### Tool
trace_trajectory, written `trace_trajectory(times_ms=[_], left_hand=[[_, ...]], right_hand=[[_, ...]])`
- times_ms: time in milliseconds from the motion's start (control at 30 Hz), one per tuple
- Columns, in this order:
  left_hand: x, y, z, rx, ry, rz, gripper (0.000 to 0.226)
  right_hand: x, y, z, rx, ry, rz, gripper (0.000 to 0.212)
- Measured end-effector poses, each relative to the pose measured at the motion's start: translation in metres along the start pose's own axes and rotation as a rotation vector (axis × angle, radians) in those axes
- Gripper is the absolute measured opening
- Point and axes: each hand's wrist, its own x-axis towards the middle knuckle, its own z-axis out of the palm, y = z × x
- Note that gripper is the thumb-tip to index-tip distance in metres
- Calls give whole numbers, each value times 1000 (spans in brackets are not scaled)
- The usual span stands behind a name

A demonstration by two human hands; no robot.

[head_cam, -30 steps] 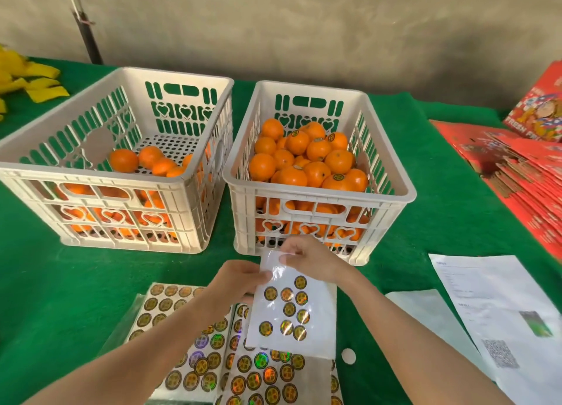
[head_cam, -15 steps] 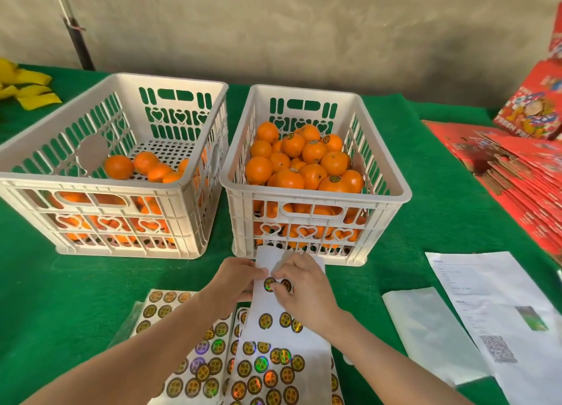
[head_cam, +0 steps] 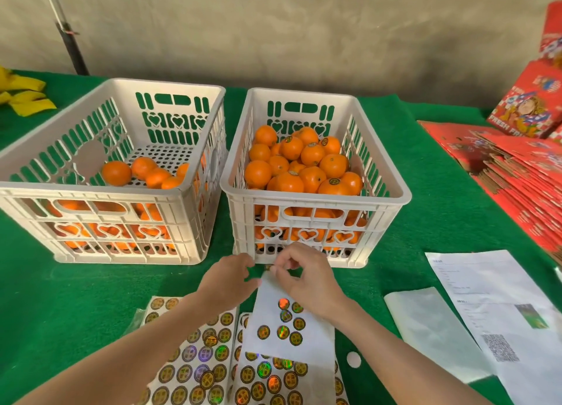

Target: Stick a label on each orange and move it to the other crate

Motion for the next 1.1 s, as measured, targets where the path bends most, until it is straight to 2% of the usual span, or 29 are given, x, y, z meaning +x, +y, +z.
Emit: trace_trajectory(times_ms=[100,167,333,433,567,733,800,867,1000,1100], left_hand=[[-13,4,-42,-164,168,350,2],[-19,3,-74,-267,288,450,10],[-3,-26,-151,-675,553,304,33],[17,-57,-194,-720,685,196,39],[40,-108,-235,-712,732,54,45],[78,-158,-267,-578,678,-82,36],[100,-173,-277,-449,628,-106,29],[128,-185,-283,-190,486,-108,27],[183,-196,-274,357,26,-103,51],[215,-206,-263,540,-154,-99,62]], right_hand=[[21,-24,-10,42,50,-100,5],[41,-45,-11,81,100,-167,4],[113,-93,15,161,205,-302,6],[166,-107,49,173,189,-287,19],[228,-119,105,138,133,-161,40],[294,-121,168,39,124,-72,43],[305,-110,186,2,97,-17,43],[308,-98,197,-22,22,64,46],[315,-82,206,-137,-51,156,60],[317,-76,209,-165,-63,192,66]])
